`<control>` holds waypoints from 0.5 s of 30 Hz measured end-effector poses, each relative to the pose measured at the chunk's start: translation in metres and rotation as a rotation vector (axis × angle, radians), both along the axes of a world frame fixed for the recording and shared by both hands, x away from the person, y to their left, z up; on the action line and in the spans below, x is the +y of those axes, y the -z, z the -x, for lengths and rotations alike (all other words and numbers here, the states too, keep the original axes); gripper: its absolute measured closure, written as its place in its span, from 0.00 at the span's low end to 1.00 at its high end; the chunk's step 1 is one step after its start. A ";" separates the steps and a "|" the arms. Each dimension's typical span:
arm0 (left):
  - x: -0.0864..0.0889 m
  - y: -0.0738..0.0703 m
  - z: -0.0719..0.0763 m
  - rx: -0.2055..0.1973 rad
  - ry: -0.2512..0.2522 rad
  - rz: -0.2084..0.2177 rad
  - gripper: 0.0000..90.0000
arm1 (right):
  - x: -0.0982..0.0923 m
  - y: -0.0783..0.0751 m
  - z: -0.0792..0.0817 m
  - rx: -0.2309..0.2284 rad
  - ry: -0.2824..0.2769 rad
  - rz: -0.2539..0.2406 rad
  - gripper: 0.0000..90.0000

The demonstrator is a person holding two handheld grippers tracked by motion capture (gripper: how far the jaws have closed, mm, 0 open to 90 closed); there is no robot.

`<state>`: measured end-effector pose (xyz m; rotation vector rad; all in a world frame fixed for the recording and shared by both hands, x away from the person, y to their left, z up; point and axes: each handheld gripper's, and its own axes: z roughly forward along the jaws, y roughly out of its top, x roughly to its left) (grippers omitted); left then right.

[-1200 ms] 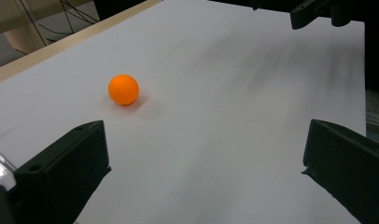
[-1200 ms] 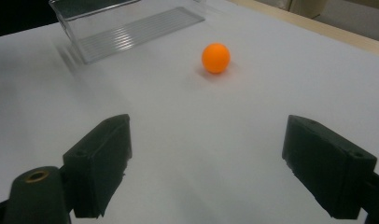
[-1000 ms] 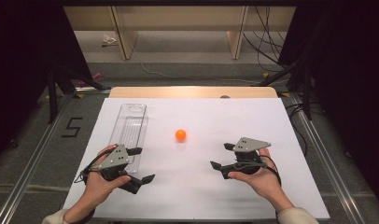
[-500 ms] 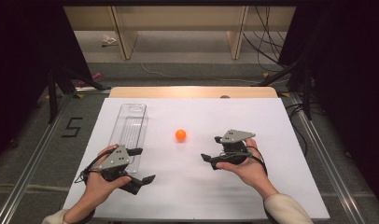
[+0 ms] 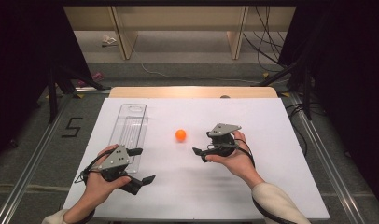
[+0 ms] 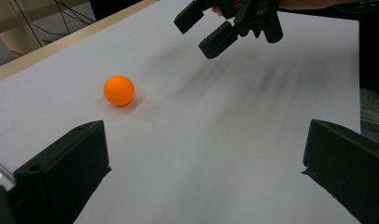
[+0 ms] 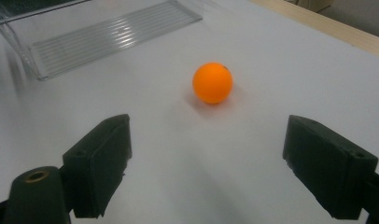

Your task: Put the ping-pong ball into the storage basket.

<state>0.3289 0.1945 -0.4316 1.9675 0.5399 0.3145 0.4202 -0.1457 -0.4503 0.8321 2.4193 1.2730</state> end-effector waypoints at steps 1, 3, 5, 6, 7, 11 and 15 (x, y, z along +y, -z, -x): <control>0.000 0.000 0.000 0.000 0.000 0.000 0.00 | 0.001 0.000 -0.001 0.001 0.000 0.002 0.18; 0.000 0.000 0.000 0.000 0.001 -0.001 0.00 | 0.004 0.002 -0.004 0.001 0.001 0.004 0.18; 0.000 0.000 0.000 -0.001 0.002 -0.001 0.00 | 0.007 0.003 -0.007 0.003 0.001 0.007 0.18; 0.000 0.000 0.000 -0.001 0.002 -0.001 0.00 | 0.008 0.004 -0.008 0.005 0.000 0.009 0.18; 0.000 0.000 0.000 0.000 0.001 -0.001 0.00 | 0.010 0.005 -0.010 0.005 -0.001 0.011 0.18; 0.000 0.000 0.000 0.000 0.002 0.000 0.00 | 0.018 0.008 -0.016 0.009 -0.003 0.021 0.18; 0.000 0.000 0.000 0.000 0.005 0.001 0.00 | 0.025 0.011 -0.024 0.013 -0.003 0.027 0.18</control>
